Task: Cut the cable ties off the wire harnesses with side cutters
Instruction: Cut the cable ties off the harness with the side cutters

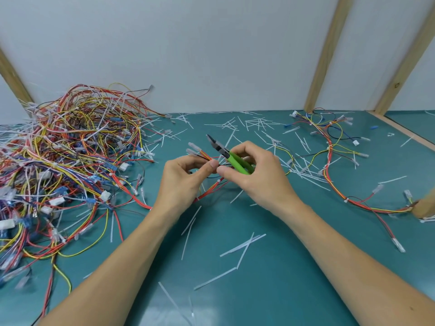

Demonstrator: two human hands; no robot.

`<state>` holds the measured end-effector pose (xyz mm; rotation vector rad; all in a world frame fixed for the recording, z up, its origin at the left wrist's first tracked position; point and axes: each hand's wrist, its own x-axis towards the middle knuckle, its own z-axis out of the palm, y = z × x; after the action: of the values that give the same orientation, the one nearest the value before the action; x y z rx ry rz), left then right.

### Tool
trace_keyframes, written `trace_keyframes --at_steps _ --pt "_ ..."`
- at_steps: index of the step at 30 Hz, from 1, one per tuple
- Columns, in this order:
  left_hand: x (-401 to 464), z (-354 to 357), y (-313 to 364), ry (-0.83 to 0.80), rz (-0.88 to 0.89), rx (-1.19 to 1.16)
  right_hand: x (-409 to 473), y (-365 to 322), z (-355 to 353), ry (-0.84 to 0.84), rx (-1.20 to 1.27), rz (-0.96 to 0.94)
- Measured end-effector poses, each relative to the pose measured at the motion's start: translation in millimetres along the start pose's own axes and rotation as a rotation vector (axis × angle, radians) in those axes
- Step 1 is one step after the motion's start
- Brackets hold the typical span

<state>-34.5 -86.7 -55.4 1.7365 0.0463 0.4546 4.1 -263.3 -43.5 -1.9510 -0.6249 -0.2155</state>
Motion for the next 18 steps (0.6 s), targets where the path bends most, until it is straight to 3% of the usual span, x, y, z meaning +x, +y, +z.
trace_keyframes --at_steps 3,7,18 --pt "0.5 -3.1 -1.0 0.029 -0.007 -0.052 6.3 3.4 -14.1 0.046 -0.134 -0.081" --pt "0.6 -2.9 -0.1 0.047 -0.008 -0.144 12.7 14.5 -38.2 -0.063 -0.316 -0.061" --pt "1.6 -5.4 -0.9 0.116 0.11 0.034 15.8 17.1 -43.9 -0.139 -0.294 0.009"
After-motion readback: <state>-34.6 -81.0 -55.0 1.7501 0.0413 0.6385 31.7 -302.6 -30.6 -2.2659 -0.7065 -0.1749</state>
